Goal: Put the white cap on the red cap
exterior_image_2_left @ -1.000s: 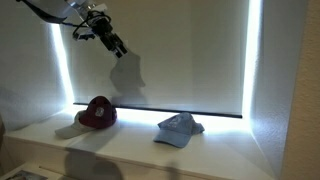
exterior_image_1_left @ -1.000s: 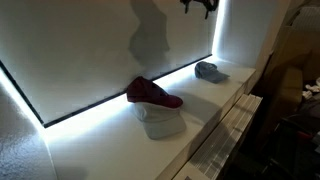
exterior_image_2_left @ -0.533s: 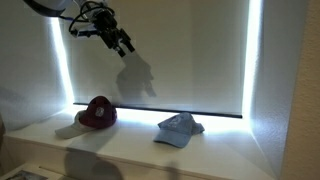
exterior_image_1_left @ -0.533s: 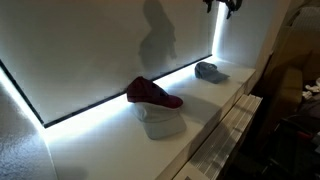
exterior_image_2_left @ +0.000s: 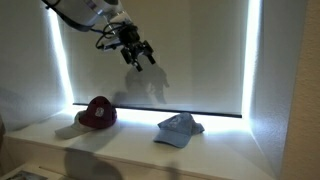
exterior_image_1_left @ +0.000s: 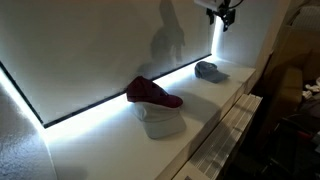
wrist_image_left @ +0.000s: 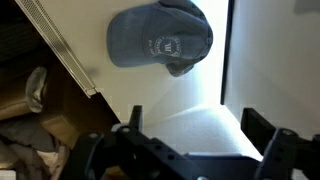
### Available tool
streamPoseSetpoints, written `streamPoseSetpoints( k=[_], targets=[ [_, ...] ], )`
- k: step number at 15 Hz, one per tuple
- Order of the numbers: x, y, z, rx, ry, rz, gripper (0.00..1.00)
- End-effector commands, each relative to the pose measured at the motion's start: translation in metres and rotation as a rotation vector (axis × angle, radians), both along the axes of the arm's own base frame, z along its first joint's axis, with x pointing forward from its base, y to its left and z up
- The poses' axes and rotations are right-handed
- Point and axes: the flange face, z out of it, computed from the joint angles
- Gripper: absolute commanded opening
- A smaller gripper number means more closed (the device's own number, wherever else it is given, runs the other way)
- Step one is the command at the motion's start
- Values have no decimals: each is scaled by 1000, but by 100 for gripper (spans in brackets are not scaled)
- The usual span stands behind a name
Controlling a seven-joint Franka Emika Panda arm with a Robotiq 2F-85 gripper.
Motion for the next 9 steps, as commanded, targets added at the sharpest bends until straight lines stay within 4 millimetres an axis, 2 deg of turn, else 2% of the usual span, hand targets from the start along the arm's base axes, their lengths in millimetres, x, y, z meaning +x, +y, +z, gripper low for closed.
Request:
streamPoseSetpoints(
  k=[1, 4, 5, 6, 7, 9],
  targets=[
    [33, -46, -78, 47, 46, -194, 100],
    [53, -79, -149, 127, 124, -339, 100],
    [31, -63, -117, 98, 98, -262, 100],
    [36, -69, -135, 100, 114, -273, 100],
    [37, -70, -142, 96, 121, -274, 100],
    [38, -66, -132, 95, 108, -268, 100]
  ],
)
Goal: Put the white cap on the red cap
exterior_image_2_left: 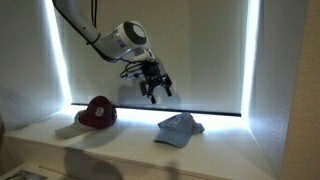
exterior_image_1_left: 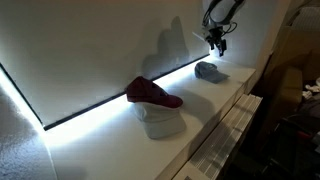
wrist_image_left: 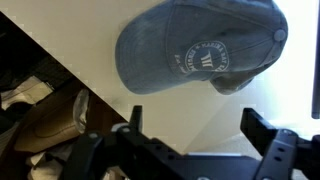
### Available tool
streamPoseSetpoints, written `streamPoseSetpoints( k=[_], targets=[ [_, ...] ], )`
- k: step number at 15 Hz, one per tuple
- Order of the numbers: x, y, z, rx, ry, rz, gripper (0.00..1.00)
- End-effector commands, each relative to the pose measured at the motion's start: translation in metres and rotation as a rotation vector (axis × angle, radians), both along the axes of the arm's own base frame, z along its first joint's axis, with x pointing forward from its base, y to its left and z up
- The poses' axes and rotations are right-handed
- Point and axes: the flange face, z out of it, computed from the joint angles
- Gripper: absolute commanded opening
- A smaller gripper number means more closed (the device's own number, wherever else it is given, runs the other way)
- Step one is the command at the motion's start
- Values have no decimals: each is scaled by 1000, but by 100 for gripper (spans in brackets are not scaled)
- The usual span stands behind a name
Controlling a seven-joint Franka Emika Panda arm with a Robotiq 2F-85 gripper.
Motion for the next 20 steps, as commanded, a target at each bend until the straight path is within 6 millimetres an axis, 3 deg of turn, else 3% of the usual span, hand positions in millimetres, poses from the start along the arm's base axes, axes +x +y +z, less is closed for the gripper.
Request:
streamPoseSetpoints(
  k=[1, 2, 3, 4, 5, 7, 11, 12, 13, 14, 16, 18, 19, 20],
  targets=[
    [-15, 15, 32, 19, -71, -25, 100],
    [-39, 20, 55, 51, -130, -90, 100],
    [-44, 20, 64, 65, -146, -131, 100],
    [-64, -7, 61, 75, -165, -186, 100],
    [-77, -17, 72, 83, -182, -237, 100],
    [-108, -57, 81, 82, -197, -344, 100],
    [-188, -161, 81, 45, -168, -581, 100],
    [-158, -137, 84, 46, -171, -493, 100],
    [-171, -153, 83, 42, -167, -517, 100],
    [-174, -157, 84, 41, -166, -519, 100],
    [-164, -144, 84, 44, -168, -497, 100],
    [-155, -137, 89, 159, -274, -575, 100],
    [-156, -120, 99, 190, -285, -633, 100],
    [-135, -121, 86, 223, -295, -683, 100]
  ],
)
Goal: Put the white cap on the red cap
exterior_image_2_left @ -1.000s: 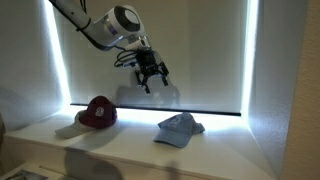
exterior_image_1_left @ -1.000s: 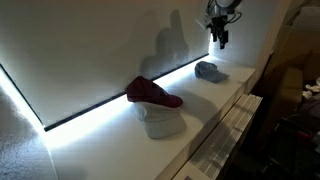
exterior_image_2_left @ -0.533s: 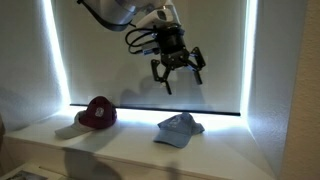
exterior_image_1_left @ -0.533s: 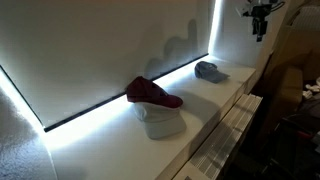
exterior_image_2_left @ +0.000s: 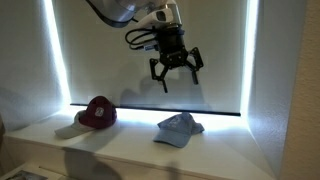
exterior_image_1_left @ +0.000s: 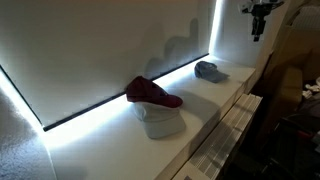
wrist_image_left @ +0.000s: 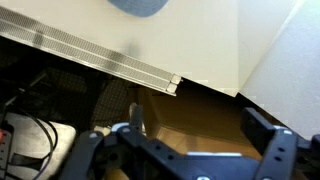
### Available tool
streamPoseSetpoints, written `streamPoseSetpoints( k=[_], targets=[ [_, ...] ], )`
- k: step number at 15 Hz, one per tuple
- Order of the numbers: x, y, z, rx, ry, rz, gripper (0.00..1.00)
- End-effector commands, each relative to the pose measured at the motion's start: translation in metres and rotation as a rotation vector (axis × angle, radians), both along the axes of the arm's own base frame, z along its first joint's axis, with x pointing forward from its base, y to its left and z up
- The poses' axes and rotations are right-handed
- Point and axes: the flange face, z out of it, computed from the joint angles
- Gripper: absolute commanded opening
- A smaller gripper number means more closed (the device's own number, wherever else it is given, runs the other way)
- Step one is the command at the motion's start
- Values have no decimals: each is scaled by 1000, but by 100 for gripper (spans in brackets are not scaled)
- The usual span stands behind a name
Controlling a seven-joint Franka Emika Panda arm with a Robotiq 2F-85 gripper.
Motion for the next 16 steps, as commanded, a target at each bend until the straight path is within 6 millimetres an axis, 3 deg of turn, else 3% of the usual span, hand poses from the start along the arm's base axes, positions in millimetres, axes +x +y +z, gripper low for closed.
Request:
streamPoseSetpoints(
  k=[1, 5, 8, 9, 10, 13, 14, 15, 16],
  targets=[
    [32, 13, -7, 113, -87, -147, 100],
    [66, 16, -38, 180, -127, -331, 100],
    [76, 9, -52, 160, -94, -431, 100],
    [73, 6, -43, 152, -81, -442, 100],
    [71, 11, -54, 158, -94, -397, 100],
    [73, 7, -49, 155, -91, -422, 100],
    [65, 7, -47, 178, -144, -436, 100],
    [45, -1, -51, 232, -211, -457, 100],
    [35, -1, -38, 258, -251, -488, 100]
  ],
)
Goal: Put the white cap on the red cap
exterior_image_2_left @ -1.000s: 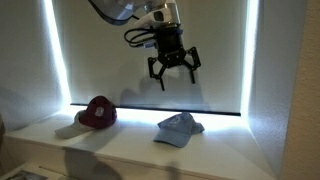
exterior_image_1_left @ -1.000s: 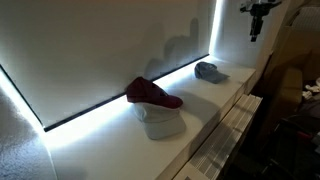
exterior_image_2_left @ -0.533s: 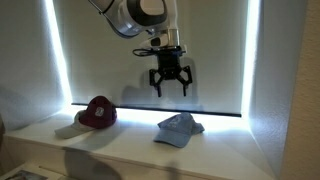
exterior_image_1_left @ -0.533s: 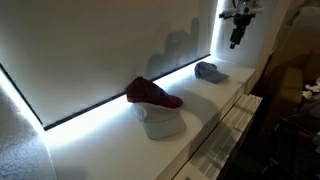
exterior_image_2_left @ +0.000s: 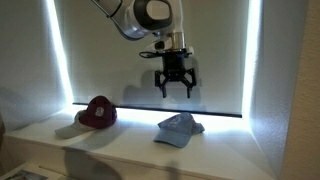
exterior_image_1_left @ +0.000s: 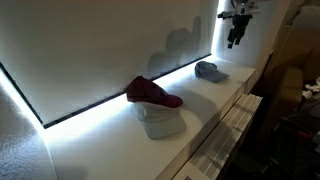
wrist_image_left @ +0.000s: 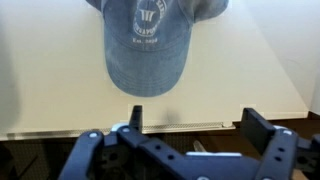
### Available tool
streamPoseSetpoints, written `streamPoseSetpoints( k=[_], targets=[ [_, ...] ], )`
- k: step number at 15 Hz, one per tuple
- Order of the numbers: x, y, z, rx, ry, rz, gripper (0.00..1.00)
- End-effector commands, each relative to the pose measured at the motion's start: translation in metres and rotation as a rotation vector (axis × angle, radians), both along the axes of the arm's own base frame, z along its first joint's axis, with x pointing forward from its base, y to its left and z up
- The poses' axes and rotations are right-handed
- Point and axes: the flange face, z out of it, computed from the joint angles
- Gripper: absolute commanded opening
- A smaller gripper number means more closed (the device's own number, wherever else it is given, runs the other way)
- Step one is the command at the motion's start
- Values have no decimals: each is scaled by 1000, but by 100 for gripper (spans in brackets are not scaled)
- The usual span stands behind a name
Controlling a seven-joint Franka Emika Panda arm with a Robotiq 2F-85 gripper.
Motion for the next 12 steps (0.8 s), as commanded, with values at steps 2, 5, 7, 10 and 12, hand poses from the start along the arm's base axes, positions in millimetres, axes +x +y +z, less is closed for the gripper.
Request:
streamPoseSetpoints(
  k=[2, 5, 7, 10, 12],
  targets=[
    [-34, -4, 9, 124, -175, -111, 100],
    [-42, -18, -5, 164, -171, -172, 100],
    [-36, -17, 0, 150, -153, -159, 100],
    [-47, -25, -6, 155, -142, -183, 100],
    [-47, -25, -6, 155, -142, -183, 100]
  ],
)
